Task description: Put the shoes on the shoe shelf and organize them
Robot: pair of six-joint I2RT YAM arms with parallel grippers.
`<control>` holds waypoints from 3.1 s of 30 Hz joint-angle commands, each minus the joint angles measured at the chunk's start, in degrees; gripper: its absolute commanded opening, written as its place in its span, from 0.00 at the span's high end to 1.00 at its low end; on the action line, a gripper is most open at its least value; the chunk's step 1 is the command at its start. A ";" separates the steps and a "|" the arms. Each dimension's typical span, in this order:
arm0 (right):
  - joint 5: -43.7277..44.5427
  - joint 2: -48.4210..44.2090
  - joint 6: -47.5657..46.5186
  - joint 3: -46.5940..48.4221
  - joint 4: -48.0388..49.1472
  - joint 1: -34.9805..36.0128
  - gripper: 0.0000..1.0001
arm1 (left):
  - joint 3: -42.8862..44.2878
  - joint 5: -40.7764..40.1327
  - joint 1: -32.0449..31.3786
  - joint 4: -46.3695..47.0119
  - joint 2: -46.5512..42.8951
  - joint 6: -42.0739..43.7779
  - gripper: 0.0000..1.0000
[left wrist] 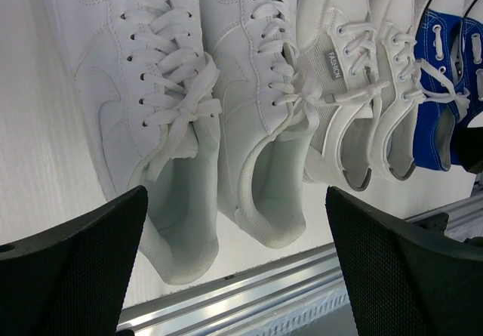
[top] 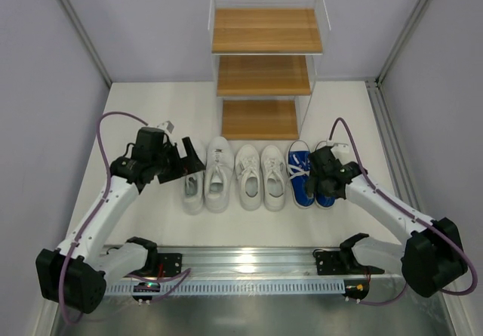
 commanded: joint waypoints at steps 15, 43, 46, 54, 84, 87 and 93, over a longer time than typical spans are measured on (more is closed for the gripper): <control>-2.02 8.52 3.85 1.41 4.85 0.33 0.45 | -2.46 0.78 -0.19 0.70 -2.46 0.46 0.00; 7.39 -13.44 3.61 7.45 -1.74 0.24 0.96 | -2.99 1.66 -0.10 3.16 0.09 -1.29 0.00; 5.99 -15.37 -2.01 13.07 -4.46 0.33 0.96 | -2.46 1.48 -0.19 3.42 0.70 -1.38 0.00; 5.27 -17.32 -12.74 25.13 -5.08 0.41 0.96 | -1.58 1.75 -0.19 4.74 2.37 -1.65 0.00; 1.33 14.05 -52.05 8.62 41.24 -15.67 0.96 | -6.67 2.36 -0.19 15.37 0.71 -9.55 0.00; -1.40 15.28 -51.17 8.88 40.18 -15.67 0.96 | -8.43 1.31 -0.10 17.30 0.09 -11.48 0.01; -4.66 15.38 -50.73 9.49 34.57 -14.18 0.96 | -10.54 0.43 -0.19 20.03 -1.58 -13.51 0.00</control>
